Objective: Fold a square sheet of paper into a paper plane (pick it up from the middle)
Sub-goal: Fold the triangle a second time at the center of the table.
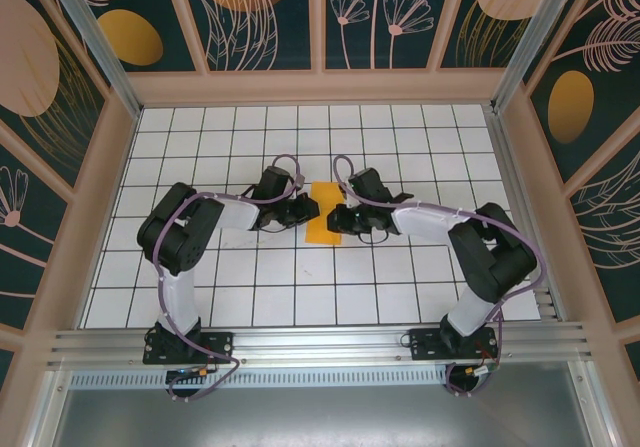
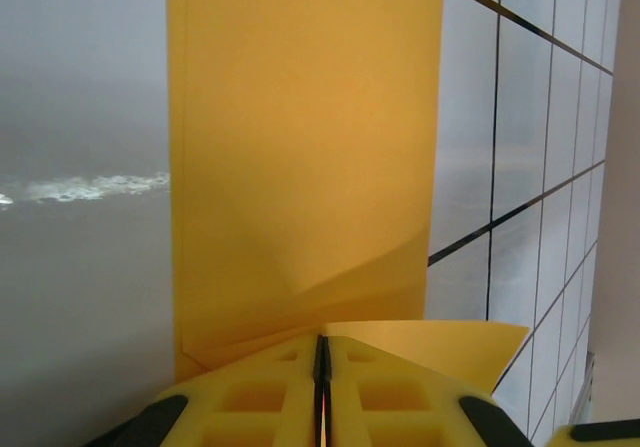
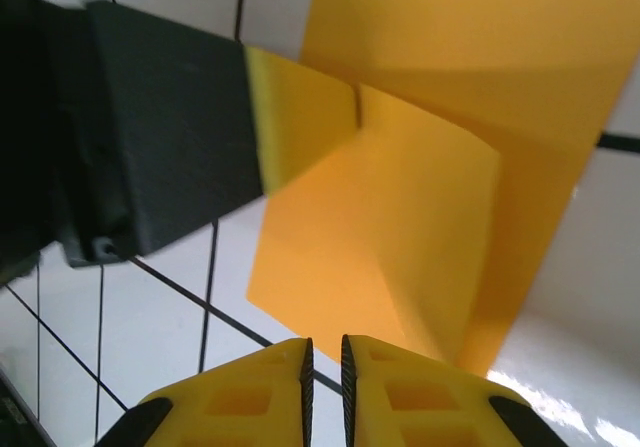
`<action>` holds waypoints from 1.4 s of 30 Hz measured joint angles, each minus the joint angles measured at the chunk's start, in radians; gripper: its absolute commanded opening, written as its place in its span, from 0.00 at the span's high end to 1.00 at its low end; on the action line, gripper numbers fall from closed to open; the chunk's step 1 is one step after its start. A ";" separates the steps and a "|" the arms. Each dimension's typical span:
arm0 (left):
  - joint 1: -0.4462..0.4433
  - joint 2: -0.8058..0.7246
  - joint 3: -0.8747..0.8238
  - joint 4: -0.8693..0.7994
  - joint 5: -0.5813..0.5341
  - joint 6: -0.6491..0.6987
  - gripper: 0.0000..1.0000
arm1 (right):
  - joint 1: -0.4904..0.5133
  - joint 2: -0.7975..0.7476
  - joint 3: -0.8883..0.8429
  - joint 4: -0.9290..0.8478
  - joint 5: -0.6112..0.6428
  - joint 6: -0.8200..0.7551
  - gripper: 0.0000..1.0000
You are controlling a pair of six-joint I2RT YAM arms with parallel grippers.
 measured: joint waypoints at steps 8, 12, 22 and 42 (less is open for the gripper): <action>-0.004 0.009 0.037 -0.052 -0.025 0.004 0.86 | 0.018 0.113 0.114 -0.017 0.053 0.000 0.85; -0.005 0.016 0.051 -0.063 -0.032 0.004 0.86 | 0.018 0.150 0.128 -0.035 0.059 -0.001 0.88; -0.010 0.016 0.065 -0.089 -0.056 0.004 0.86 | 0.023 0.179 0.128 -0.077 0.060 -0.010 0.90; -0.023 0.017 0.089 -0.143 -0.106 0.005 0.87 | 0.012 0.139 0.061 -0.063 0.041 -0.080 0.92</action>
